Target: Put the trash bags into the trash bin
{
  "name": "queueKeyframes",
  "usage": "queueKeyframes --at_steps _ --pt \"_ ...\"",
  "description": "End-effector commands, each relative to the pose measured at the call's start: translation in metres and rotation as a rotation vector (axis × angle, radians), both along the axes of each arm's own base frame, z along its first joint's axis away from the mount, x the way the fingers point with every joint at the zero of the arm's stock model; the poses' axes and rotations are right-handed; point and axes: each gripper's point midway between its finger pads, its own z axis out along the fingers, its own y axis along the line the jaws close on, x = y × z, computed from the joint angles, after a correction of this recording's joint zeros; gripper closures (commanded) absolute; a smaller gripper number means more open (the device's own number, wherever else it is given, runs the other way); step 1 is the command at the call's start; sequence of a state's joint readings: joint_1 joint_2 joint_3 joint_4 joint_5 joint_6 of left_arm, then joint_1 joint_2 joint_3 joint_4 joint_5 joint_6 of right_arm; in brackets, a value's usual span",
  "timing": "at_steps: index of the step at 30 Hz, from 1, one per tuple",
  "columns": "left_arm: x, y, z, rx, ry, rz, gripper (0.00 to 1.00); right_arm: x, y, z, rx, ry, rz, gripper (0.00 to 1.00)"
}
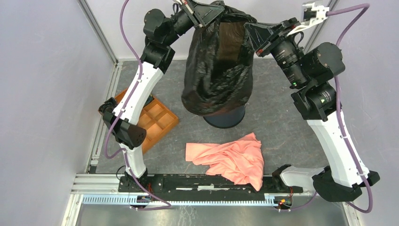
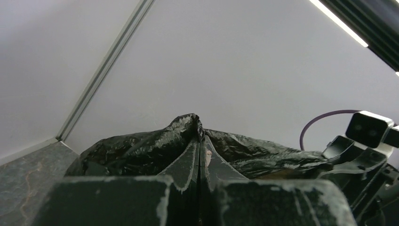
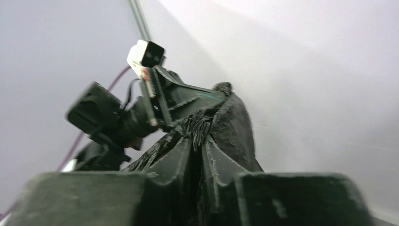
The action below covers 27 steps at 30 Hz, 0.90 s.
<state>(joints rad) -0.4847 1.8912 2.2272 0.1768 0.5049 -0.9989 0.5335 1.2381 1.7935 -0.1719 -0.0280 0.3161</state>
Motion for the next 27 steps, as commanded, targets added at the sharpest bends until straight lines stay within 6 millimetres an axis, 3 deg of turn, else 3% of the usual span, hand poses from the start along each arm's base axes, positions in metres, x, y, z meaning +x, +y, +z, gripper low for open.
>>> queueKeyframes --at_steps 1,4,10,14,18,22,27 --pt "-0.028 0.011 0.035 0.014 -0.158 0.052 0.98 -0.012 0.013 0.019 0.127 0.006 0.126 0.77" --pt "-0.026 0.009 0.035 0.005 -0.152 0.071 0.98 -0.002 0.026 0.008 0.099 0.034 0.159 0.62" --pt "-0.027 -0.004 0.036 -0.02 -0.148 0.09 0.98 0.019 0.052 -0.011 0.041 0.102 0.218 0.47" --pt "-0.029 -0.011 0.038 -0.024 -0.159 0.126 0.98 0.023 0.062 -0.014 0.041 0.113 0.227 0.23" --pt "-0.03 -0.02 0.037 -0.018 -0.171 0.159 0.98 0.021 0.071 -0.016 0.025 0.117 0.233 0.04" --pt "-0.026 -0.023 0.033 -0.01 -0.165 0.18 0.98 0.011 0.07 -0.015 0.049 0.092 0.259 0.02" --pt "-0.019 -0.021 0.028 0.01 -0.162 0.221 0.98 -0.002 0.052 -0.011 0.106 0.069 0.22 0.02"
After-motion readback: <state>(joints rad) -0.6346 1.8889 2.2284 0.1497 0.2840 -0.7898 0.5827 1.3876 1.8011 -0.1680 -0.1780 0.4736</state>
